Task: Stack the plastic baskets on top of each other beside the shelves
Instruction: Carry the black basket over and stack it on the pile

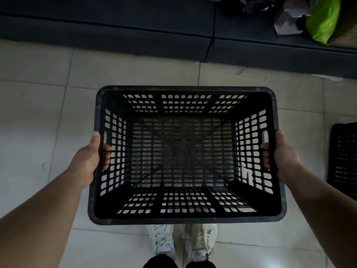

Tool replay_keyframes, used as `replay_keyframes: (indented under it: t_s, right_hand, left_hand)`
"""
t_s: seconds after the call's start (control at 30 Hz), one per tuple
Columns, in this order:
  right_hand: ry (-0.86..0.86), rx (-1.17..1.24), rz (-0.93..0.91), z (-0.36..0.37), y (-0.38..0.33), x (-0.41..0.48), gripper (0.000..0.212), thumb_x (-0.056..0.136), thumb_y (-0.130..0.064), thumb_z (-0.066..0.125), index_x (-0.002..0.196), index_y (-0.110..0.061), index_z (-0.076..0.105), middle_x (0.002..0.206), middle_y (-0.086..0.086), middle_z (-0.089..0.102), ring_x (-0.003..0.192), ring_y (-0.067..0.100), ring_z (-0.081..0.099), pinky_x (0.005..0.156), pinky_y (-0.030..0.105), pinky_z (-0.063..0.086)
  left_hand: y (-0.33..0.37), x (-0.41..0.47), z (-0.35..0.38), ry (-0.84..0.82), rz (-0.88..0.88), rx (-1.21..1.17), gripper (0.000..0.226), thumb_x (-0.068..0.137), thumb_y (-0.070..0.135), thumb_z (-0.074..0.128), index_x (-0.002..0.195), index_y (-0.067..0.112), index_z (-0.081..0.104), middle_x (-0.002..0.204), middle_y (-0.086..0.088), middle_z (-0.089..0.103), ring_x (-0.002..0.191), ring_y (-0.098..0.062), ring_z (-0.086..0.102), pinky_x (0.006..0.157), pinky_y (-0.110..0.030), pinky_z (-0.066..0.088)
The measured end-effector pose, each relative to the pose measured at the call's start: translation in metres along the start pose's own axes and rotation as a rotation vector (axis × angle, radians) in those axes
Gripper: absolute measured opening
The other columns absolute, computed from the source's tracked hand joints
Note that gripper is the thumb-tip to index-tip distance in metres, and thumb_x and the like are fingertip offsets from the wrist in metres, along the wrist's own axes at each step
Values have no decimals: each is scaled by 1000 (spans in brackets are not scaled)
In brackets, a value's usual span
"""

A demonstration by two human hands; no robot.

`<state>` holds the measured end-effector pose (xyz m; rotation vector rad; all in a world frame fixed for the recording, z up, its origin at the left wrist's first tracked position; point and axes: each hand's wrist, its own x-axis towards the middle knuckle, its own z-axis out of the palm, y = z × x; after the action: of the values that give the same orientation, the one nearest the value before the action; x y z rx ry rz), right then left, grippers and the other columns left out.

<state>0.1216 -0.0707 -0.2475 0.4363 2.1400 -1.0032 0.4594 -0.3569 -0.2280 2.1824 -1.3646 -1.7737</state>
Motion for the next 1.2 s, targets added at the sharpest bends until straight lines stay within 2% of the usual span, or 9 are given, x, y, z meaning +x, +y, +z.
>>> replay_keyframes:
  t_s: [0.27, 0.47, 0.77, 0.93, 1.2]
  right_hand:
    - [-17, 26, -9, -48, -38, -75, 63, 88, -66, 36, 74, -11, 61, 57, 2, 46, 47, 17, 38, 46, 31, 34]
    - [-58, 71, -35, -114, -105, -154, 57, 87, -63, 43, 80, -10, 65, 56, 1, 49, 45, 15, 41, 44, 30, 35]
    - [32, 151, -182, -225, -197, -290, 48, 92, -51, 44, 78, -10, 63, 61, 4, 53, 48, 18, 45, 47, 29, 39]
    - [73, 238, -255, -286, -217, -350, 39, 95, -40, 43, 83, -8, 62, 69, 8, 57, 54, 19, 52, 51, 30, 44]
    - [217, 309, -342, -363, -207, -423, 36, 96, -36, 45, 78, -9, 61, 66, 8, 60, 55, 20, 54, 53, 32, 44]
  left_hand:
    - [39, -82, -38, 61, 41, 8, 61, 89, 64, 32, 82, 10, 59, 70, -5, 53, 63, -19, 47, 60, -32, 40]
    - [109, -181, -73, 91, 116, 0, 59, 91, 60, 36, 86, 7, 61, 71, -7, 55, 61, -19, 47, 57, -32, 40]
    - [215, -340, -100, 115, 281, -25, 55, 92, 58, 38, 85, 9, 62, 67, -4, 55, 58, -17, 47, 54, -31, 39]
    - [255, -408, -105, 91, 348, -32, 55, 92, 58, 37, 86, 9, 63, 68, -3, 54, 59, -16, 47, 54, -30, 38]
    - [290, -479, -89, 9, 478, -7, 48, 95, 49, 39, 86, 7, 62, 67, -4, 56, 58, -16, 48, 51, -28, 39]
